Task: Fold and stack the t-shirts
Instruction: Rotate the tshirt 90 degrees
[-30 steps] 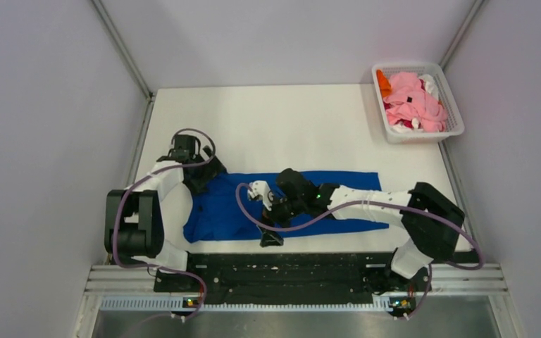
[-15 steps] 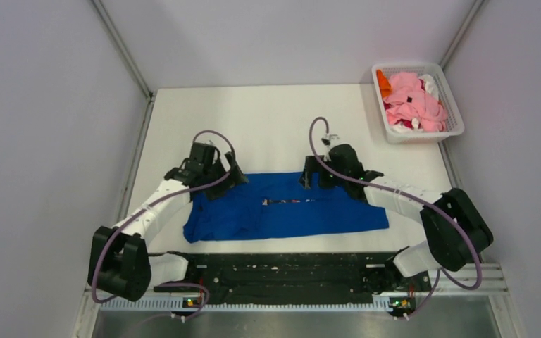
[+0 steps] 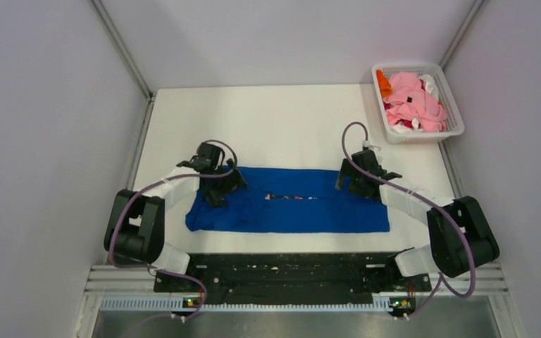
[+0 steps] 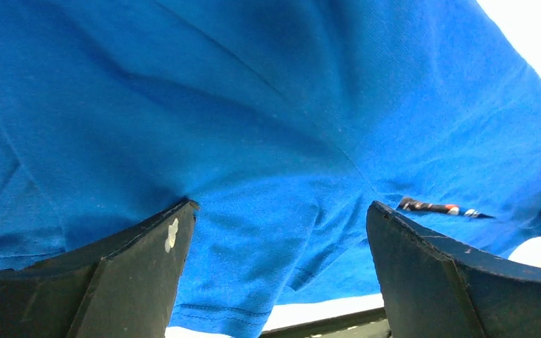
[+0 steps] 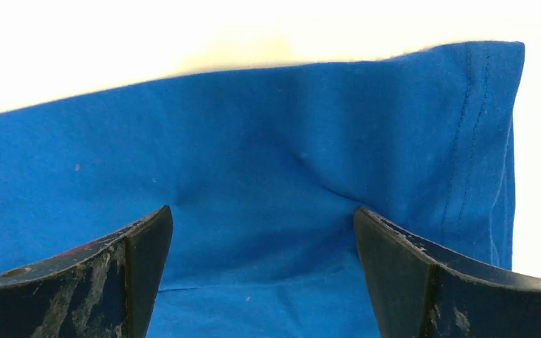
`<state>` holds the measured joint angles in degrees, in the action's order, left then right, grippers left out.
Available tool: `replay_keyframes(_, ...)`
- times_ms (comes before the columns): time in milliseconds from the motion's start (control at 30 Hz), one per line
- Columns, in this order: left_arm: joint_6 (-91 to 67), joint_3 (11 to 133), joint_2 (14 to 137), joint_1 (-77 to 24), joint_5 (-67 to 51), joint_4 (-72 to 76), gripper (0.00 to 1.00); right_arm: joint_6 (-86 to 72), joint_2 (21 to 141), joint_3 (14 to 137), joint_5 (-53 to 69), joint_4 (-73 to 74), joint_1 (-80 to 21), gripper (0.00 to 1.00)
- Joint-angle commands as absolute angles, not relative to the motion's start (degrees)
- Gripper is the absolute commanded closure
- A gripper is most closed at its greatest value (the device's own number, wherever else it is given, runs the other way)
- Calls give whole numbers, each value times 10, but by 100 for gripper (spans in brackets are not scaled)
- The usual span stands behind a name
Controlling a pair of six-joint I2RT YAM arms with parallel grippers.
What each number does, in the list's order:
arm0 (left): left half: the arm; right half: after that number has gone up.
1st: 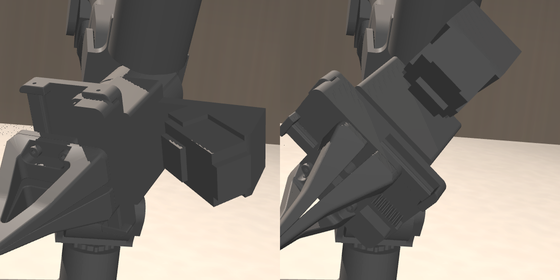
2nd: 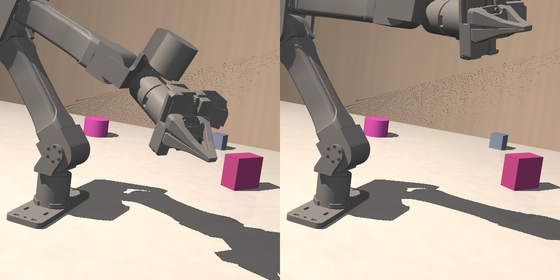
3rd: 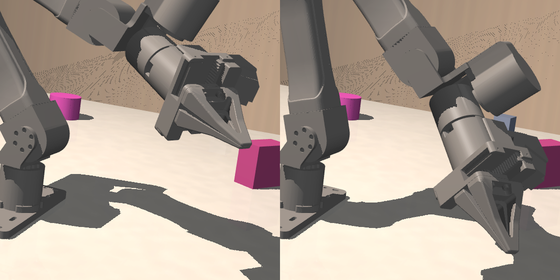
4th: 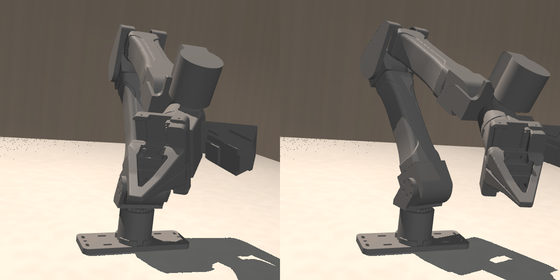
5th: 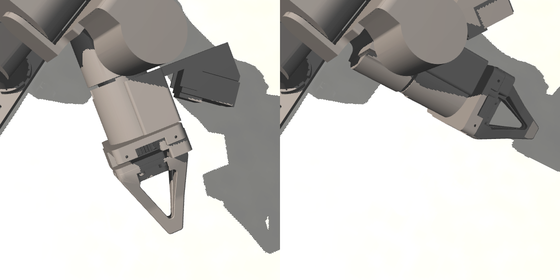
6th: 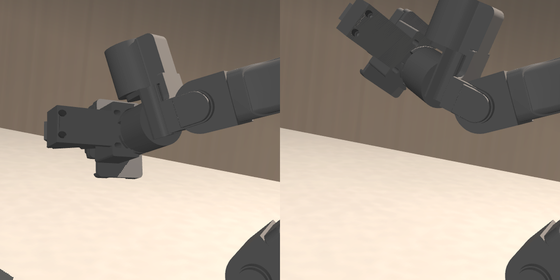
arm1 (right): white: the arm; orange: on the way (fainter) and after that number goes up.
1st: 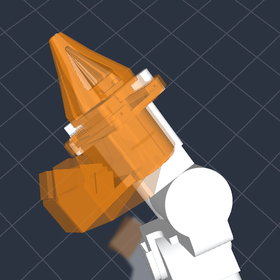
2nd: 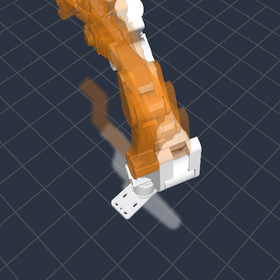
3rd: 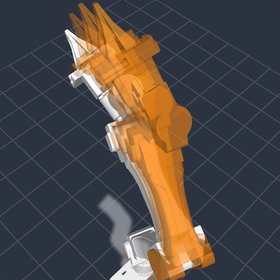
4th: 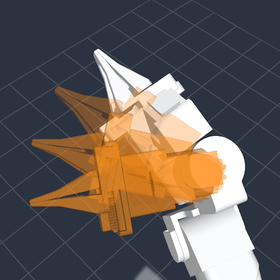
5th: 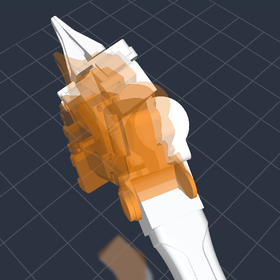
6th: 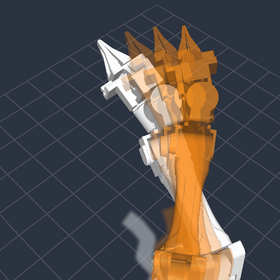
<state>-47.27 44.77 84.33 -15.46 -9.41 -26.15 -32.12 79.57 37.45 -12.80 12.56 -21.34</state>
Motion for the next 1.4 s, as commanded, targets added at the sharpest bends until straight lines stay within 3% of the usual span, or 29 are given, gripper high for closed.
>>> replay_keyframes(0,-460,465,919,-116,-56,-211,2,-347,784,353,-159,145,-183,1)
replay_keyframes(133,-452,568,1003,-100,-47,-204,2,-313,766,342,-87,101,-182,1)
replay_keyframes(300,-459,837,1198,-99,-109,-227,3,-312,734,320,-44,78,-245,1)
replay_keyframes(500,-517,1241,1457,-103,-232,-227,3,-320,759,331,-7,97,-454,1)
replay_keyframes(567,-564,1321,1515,-114,-268,-168,2,-308,785,349,19,92,-529,1)
replay_keyframes(667,-622,1335,1540,-152,-242,-43,1,-288,831,395,48,98,-616,1)
replay_keyframes(767,-616,1382,1563,-187,-161,-31,1,-267,862,428,71,80,-659,1)
replay_keyframes(1067,-645,1400,1597,-190,-38,-58,1,-204,829,434,96,73,-692,2)
replay_keyframes(1233,-673,1412,1612,-174,-37,-48,1,-173,805,425,187,62,-700,2)
replay_keyframes(1367,-681,1417,1613,-165,-32,-36,1,-152,786,429,185,115,-700,1)
